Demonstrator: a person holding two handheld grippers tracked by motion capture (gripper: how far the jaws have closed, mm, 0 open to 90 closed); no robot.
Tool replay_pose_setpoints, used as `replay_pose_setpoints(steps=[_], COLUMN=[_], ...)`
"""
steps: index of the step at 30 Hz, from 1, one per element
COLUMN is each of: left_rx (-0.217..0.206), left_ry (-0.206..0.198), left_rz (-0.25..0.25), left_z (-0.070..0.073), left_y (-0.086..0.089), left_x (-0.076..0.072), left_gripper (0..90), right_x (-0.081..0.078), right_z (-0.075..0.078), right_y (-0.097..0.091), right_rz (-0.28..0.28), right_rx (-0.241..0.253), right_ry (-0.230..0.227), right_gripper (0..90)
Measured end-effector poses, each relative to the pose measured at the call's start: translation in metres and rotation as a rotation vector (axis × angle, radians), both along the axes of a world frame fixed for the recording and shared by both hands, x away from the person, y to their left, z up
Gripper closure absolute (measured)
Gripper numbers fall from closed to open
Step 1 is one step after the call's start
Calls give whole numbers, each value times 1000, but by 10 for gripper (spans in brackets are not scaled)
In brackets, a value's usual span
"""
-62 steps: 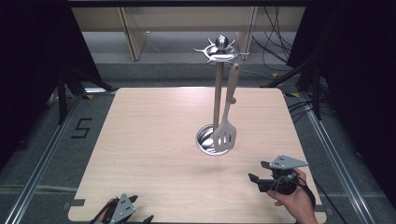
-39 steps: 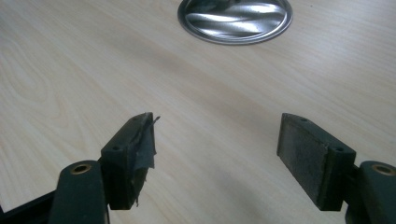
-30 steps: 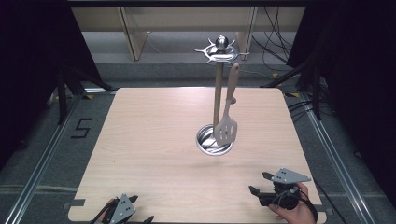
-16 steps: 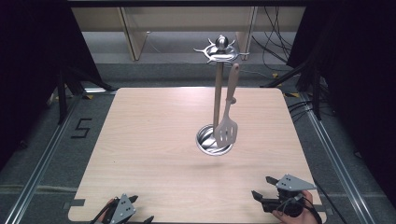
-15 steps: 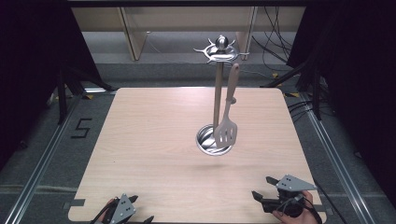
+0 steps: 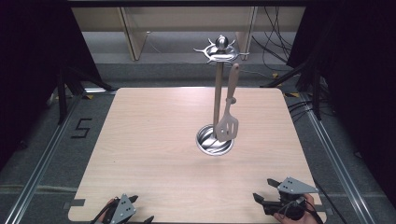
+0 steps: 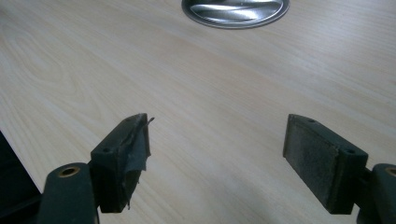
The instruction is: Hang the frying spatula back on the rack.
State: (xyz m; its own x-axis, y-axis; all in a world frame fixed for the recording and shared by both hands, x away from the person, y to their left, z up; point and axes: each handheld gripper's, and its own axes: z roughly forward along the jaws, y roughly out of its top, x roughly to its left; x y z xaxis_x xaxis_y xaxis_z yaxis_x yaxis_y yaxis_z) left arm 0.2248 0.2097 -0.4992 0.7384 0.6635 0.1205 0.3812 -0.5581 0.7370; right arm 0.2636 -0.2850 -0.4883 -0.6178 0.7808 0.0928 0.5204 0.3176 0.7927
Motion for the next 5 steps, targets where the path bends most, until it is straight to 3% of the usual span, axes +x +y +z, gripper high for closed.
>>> replay_pose_setpoints(steps=[1, 2, 3, 5], left_rx=[-2, -20, -5, -5], left_ry=[-3, 21, 8, 9], left_rz=[-8, 18, 6, 6], left_z=[0, -1, -1, -1], left_y=[0, -1, -1, -1], left_x=[0, -2, 0, 0], left_gripper=[159, 159, 159, 159], right_x=[1, 1, 1, 6], right_z=[0, -1, -1, -3], right_y=[-1, -1, -1, -4], right_rz=[9, 4, 7, 23], right_rx=[-2, 2, -1, -12], right_ry=[-4, 1, -2, -41], right_gripper=[238, 238, 238, 239])
